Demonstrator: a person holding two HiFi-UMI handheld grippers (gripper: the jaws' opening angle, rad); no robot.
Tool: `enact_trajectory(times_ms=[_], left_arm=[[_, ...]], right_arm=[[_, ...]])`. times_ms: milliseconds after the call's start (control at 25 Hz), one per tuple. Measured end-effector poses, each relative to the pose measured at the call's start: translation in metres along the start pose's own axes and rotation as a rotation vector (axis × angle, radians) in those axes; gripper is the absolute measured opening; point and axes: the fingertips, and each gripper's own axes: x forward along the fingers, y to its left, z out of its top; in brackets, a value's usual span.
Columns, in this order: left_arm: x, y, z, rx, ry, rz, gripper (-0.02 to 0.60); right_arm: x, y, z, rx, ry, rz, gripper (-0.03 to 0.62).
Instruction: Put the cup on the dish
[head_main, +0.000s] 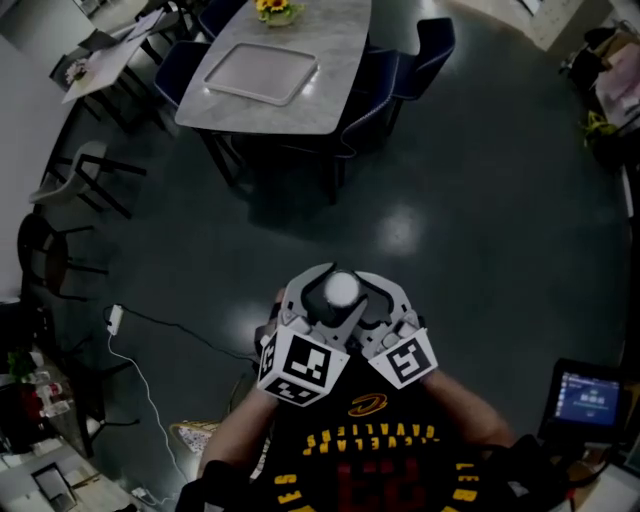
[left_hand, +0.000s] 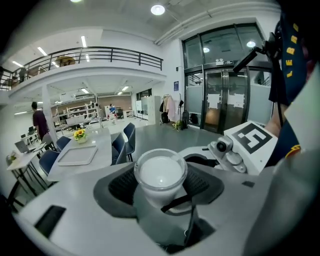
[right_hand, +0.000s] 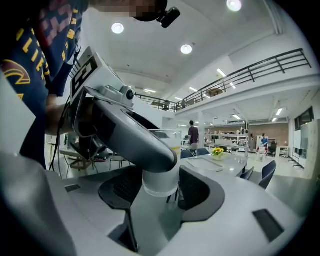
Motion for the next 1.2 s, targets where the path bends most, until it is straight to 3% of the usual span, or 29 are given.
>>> enact_trajectory(times_ms=[200,440,560,1200], left_arm=[[-0.005,-0.009,0.011,-0.014,-0.008,-0.009,0.270],[-0.009,-0.005,0.041,-0.026,-0.140,0.034,0.270],[-0.012,0.002,0.046,-0.027,-0.174,0.045,0.270],[-0.032,0.087,0.037,-0.066,-0.183,0.050,0.270]], right_arm=[[-0.011,0.000,0.013,0.027,-0.058,0.004,0.235],[-0.014,-0.010,0.029,0.104,-0.119,0.006,0.233],[-0.010,-0.012,0.034,0.090,-0.121,0.007,0.233],[0.075,-0.011,0.055,0.055,-0.098,0.027,0.233]])
